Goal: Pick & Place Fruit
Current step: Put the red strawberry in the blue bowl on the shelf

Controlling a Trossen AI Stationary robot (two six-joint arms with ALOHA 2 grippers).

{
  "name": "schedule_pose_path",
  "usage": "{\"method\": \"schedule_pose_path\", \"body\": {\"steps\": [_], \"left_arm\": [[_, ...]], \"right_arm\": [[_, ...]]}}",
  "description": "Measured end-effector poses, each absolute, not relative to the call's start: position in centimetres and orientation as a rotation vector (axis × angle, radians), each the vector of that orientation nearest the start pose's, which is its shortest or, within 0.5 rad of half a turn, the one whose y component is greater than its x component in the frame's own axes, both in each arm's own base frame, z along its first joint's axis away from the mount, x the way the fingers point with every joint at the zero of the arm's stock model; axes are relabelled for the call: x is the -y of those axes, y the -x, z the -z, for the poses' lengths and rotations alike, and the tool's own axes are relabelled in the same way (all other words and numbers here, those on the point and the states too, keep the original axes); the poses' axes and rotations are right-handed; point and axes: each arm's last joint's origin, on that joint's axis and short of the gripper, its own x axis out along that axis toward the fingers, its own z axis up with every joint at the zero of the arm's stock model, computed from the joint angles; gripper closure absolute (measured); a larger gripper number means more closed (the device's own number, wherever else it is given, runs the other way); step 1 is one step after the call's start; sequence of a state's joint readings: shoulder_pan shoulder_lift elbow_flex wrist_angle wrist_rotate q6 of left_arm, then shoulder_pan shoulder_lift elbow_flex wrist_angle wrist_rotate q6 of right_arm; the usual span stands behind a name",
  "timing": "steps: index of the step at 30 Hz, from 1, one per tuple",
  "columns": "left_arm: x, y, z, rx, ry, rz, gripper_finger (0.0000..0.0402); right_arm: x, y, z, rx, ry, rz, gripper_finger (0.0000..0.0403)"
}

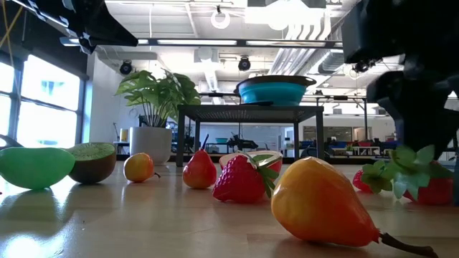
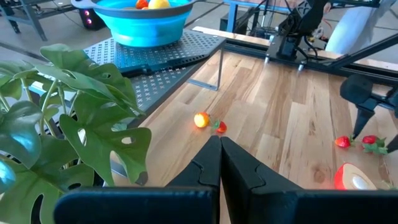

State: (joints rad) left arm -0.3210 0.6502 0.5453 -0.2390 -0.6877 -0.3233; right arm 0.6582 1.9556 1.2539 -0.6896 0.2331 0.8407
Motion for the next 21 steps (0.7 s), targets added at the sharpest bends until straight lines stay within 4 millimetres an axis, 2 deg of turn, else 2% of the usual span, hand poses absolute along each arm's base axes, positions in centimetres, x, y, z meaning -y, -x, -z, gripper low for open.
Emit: {"method": "schedule_pose_path", "body": {"steps": [21], "left_arm": [[2.82, -14.29, -26.66, -0.244, 0.148, -0.408, 0.0402]], "right_arm": [[-21.89, -28.97, -13.81, -1.268, -0.166, 0.162, 0.0225]]}}
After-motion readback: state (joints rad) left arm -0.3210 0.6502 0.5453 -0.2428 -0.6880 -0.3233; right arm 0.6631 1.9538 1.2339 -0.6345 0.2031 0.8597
